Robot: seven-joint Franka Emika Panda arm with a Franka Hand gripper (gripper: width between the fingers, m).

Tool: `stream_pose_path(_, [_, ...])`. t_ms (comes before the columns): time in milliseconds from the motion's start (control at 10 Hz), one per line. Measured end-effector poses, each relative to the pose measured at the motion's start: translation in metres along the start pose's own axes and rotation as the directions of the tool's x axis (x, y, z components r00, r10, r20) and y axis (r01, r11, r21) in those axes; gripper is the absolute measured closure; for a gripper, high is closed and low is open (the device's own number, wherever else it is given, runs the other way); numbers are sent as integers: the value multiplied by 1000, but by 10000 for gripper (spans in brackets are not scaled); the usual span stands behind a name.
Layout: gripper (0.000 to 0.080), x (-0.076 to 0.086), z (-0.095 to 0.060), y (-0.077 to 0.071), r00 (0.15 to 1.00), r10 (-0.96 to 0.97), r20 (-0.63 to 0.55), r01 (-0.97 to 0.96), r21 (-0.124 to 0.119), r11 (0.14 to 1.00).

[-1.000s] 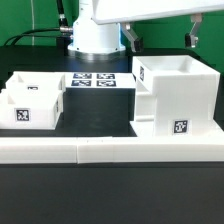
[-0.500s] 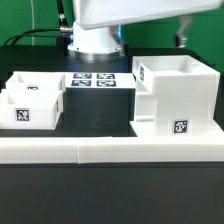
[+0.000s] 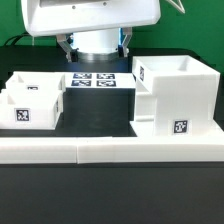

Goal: Assemble drawer

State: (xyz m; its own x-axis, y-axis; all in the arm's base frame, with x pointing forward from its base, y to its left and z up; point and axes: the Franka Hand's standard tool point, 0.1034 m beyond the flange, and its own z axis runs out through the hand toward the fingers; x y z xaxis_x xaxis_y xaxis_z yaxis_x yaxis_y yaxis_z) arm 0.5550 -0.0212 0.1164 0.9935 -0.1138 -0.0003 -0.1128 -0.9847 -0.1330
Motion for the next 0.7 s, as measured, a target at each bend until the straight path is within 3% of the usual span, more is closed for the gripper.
stream_pose_path(200, [150,-1,1,1,1000,4,2,-4,-2,1000])
stream_pose_path(300, [150,-5,3,9,1000,25,10,-25,-28,999])
stream_pose_path(700, [150,-18,36,59,999,-38,2,38,-69,997])
